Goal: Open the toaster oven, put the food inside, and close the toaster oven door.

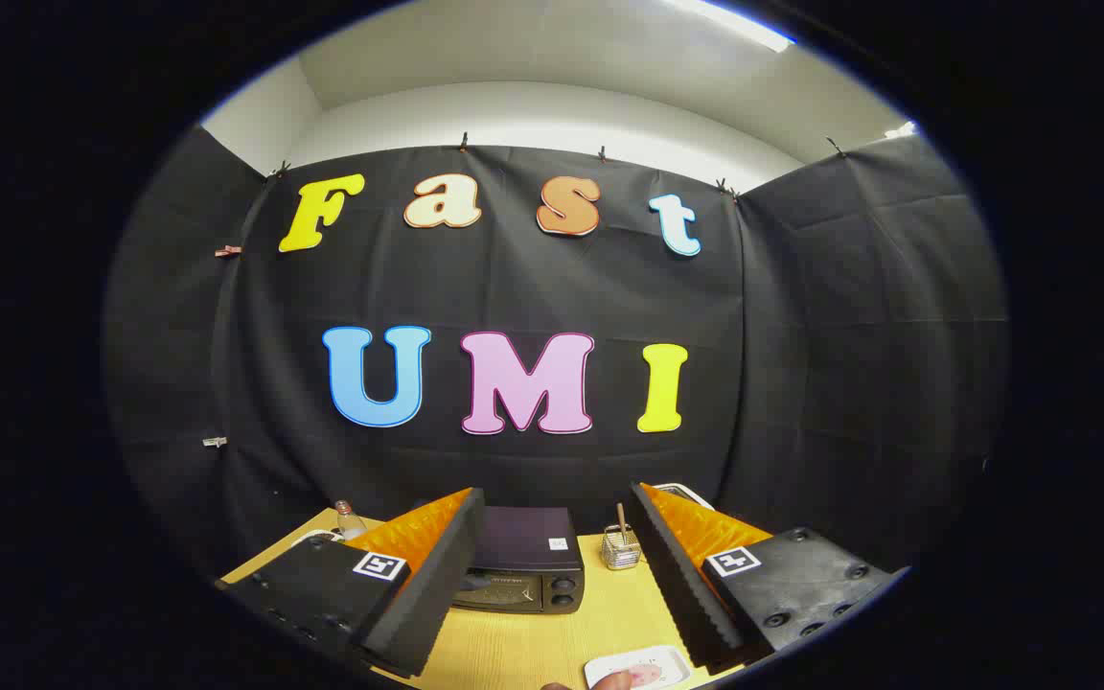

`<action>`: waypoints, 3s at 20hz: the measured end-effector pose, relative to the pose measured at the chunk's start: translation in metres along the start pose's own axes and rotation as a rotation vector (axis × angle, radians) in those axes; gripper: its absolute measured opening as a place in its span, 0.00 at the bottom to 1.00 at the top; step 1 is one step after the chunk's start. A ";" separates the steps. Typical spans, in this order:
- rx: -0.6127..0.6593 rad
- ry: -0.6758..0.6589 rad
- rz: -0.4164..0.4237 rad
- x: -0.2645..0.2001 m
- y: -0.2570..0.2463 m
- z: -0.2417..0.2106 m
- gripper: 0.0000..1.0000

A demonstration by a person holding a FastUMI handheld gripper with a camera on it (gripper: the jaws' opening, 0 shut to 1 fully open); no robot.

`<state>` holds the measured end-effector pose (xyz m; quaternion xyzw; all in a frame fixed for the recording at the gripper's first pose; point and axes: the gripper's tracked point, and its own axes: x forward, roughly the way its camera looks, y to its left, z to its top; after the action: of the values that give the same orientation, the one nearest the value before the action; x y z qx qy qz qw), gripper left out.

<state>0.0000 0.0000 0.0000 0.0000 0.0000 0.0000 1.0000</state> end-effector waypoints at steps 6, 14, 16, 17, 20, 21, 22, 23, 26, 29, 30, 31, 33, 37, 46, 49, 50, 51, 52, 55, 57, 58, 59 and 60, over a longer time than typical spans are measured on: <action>-0.007 -0.011 0.006 -0.002 0.005 0.004 0.97; -0.013 -0.015 0.005 -0.004 0.006 0.005 0.97; -0.017 -0.016 0.003 -0.003 0.006 0.006 0.97; -0.018 -0.015 0.003 -0.003 0.007 0.004 0.97; -0.013 0.001 0.025 -0.001 0.017 -0.001 0.97; -0.008 0.011 0.035 0.001 0.023 -0.007 0.97; -0.001 0.025 0.045 0.004 0.029 -0.012 0.97; 0.007 0.040 0.053 0.007 0.035 -0.018 0.97; 0.000 0.100 0.074 0.025 0.059 -0.044 0.98; 0.009 0.206 0.113 0.046 0.091 -0.092 0.98; 0.019 0.251 0.120 0.053 0.102 -0.110 0.98; 0.028 0.284 0.122 0.062 0.110 -0.128 0.98; 0.025 0.347 0.117 0.080 0.125 -0.164 0.98; 0.027 0.440 0.120 0.112 0.150 -0.222 0.99; 0.024 0.577 0.044 0.162 0.157 -0.303 0.98; 0.002 0.581 0.045 0.166 0.155 -0.309 0.99; 0.000 0.576 0.052 0.165 0.154 -0.310 0.99; 0.002 0.567 0.056 0.165 0.155 -0.311 0.99; 0.007 0.558 0.057 0.166 0.155 -0.310 0.99; 0.032 0.560 0.058 0.169 0.154 -0.312 0.98; 0.022 0.580 0.067 0.164 0.151 -0.315 0.99; 0.021 0.575 0.068 0.160 0.150 -0.316 0.99; 0.025 0.574 0.067 0.153 0.150 -0.316 0.99; 0.031 0.568 0.063 0.144 0.149 -0.316 0.99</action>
<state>0.1440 0.1488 -0.3165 0.0152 0.2801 0.0310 0.9593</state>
